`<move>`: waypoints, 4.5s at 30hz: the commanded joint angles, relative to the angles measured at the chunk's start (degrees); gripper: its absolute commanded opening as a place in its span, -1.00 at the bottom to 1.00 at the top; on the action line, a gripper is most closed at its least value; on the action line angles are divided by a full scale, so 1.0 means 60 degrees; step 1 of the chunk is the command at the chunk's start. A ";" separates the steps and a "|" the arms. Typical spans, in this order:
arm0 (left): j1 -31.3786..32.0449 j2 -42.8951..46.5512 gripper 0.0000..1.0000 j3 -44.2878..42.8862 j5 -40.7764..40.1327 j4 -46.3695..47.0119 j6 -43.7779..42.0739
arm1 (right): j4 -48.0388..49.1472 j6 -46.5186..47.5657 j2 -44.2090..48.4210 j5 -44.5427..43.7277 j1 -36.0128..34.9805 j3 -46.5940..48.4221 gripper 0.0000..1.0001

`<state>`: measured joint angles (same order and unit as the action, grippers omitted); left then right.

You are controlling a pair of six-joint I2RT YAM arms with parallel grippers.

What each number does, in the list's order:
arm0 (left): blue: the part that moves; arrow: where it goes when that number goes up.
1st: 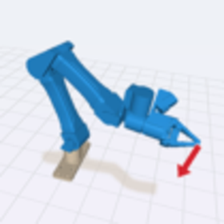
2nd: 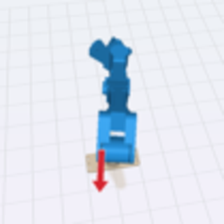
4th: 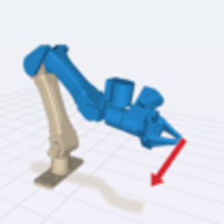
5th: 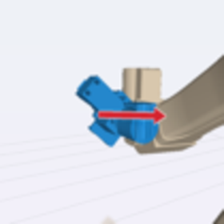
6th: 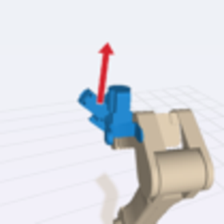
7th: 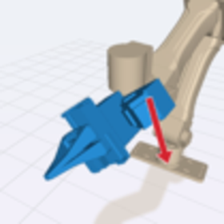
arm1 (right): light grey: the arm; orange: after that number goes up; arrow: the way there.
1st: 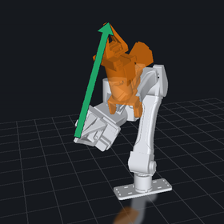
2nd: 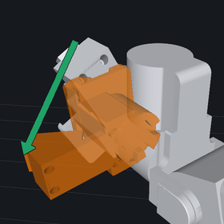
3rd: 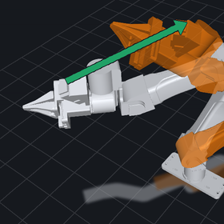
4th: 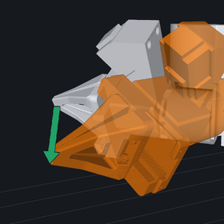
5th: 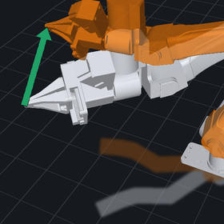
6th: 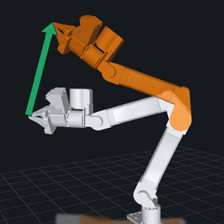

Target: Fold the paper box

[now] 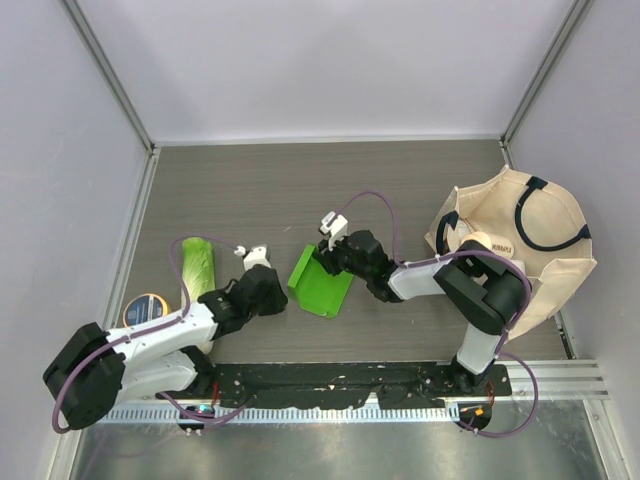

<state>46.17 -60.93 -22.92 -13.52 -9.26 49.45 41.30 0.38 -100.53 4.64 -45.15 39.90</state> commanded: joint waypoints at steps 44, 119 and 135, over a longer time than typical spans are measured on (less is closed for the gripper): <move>-0.0986 -0.1240 0.06 -0.0545 -0.3415 0.3461 -0.2587 | -0.1024 -0.1411 0.0041 -0.5183 -0.1924 0.0792 -0.95; -0.0811 -0.2106 -1.00 -0.3476 -0.3620 -0.1681 -0.0932 | -0.1214 -0.2348 -0.0198 -0.3457 -0.1280 0.0722 -0.23; -0.0811 -0.2531 -1.00 -0.3505 -0.3592 -0.1607 -0.1152 | -0.0687 -0.2438 0.1506 -0.1418 -0.0650 -0.0556 -0.03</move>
<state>41.50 -76.01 -42.00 -33.17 -19.99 43.05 34.15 -13.87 -94.30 -4.58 -49.93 37.17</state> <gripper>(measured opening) 0.053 0.480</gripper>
